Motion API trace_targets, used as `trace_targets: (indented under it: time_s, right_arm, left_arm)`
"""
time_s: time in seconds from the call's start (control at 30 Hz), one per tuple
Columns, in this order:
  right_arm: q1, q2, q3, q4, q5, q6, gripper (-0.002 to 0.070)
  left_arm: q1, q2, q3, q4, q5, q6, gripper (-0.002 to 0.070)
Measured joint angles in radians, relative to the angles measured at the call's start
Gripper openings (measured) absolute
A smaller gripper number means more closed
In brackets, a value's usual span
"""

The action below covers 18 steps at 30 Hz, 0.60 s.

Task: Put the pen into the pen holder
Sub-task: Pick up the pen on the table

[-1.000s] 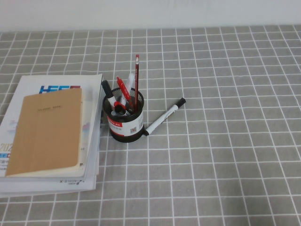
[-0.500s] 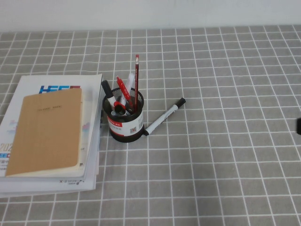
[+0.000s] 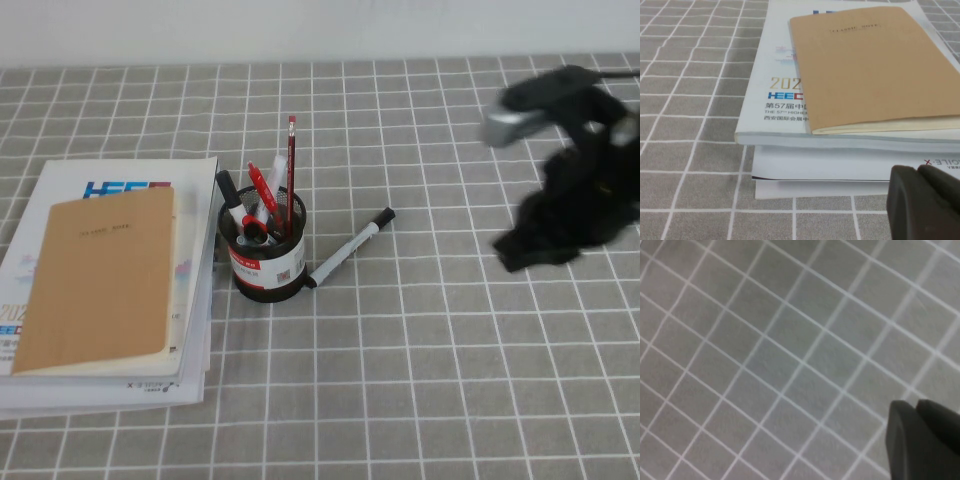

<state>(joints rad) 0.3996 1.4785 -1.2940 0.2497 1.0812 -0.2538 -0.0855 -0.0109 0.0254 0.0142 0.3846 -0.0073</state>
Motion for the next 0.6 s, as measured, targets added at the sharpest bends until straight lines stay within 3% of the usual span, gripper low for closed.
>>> trace_targets:
  time_s: [0.3, 0.6]
  right_arm:
    - [0.09, 0.313, -0.39, -0.02, 0.143, 0.021, -0.0012]
    - [0.1, 0.614, -0.684, -0.022, 0.145, 0.263, -0.0008]
  left_arm:
    - [0.0, 0.0, 0.0, 0.0, 0.0, 0.0, -0.0005]
    - [0.0, 0.0, 0.0, 0.0, 0.0, 0.0, -0.0005]
